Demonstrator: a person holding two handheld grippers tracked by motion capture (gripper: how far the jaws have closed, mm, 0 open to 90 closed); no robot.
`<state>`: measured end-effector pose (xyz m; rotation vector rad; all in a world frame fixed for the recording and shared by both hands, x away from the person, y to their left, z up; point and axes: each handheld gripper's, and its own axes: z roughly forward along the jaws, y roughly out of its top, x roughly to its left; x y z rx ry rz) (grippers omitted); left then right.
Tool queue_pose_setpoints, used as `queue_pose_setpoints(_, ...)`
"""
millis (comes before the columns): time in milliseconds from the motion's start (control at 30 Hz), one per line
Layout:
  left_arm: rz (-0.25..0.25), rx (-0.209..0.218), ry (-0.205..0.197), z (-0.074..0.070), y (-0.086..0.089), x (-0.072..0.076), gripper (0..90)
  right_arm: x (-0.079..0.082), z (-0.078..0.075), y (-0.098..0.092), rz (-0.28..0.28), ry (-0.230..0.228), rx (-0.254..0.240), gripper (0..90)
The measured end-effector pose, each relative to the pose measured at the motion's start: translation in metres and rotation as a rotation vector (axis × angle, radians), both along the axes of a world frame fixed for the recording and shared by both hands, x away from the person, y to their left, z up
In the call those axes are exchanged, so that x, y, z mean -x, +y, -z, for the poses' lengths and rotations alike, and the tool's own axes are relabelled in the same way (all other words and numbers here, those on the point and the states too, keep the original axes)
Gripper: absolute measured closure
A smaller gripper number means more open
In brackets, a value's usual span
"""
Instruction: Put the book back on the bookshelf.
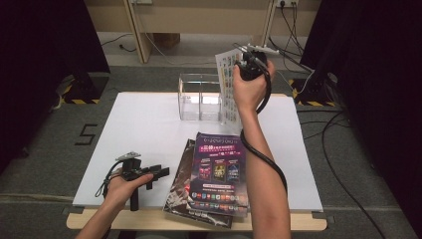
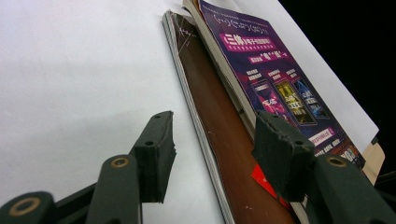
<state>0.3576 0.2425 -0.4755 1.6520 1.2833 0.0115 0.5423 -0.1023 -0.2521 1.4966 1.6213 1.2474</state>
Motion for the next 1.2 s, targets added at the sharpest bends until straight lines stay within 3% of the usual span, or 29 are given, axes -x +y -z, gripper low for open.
queue_pose_setpoints(100,-0.005,0.002,0.000,0.000,0.002,0.000,47.3,-0.007,0.001,0.006,-0.042,-0.008,-0.022,73.9)
queue_pose_setpoints(267,-0.008,0.004,-0.001,-0.001,0.004,0.000,47.3,-0.015,0.002,0.009,-0.061,-0.039,-0.012,73.9)
queue_pose_setpoints(800,-0.012,0.009,0.012,0.003,0.005,-0.002,47.3,-0.041,0.022,-0.009,-0.026,-0.096,-0.018,73.8)
queue_pose_setpoints(1000,-0.009,0.004,0.015,0.005,0.005,-0.002,47.3,-0.039,0.037,-0.008,-0.036,-0.082,0.005,73.6)
queue_pose_setpoints(1067,-0.010,0.007,0.019,0.005,0.005,-0.001,47.3,-0.034,0.039,-0.007,-0.044,-0.092,0.018,73.6)
queue_pose_setpoints(1100,-0.010,0.011,0.022,0.006,0.005,-0.001,47.3,-0.028,0.040,-0.005,-0.047,-0.097,0.059,73.5)
queue_pose_setpoints(1200,-0.012,0.008,0.020,0.007,0.006,-0.001,47.3,-0.020,0.042,-0.006,-0.051,-0.098,0.067,73.4)
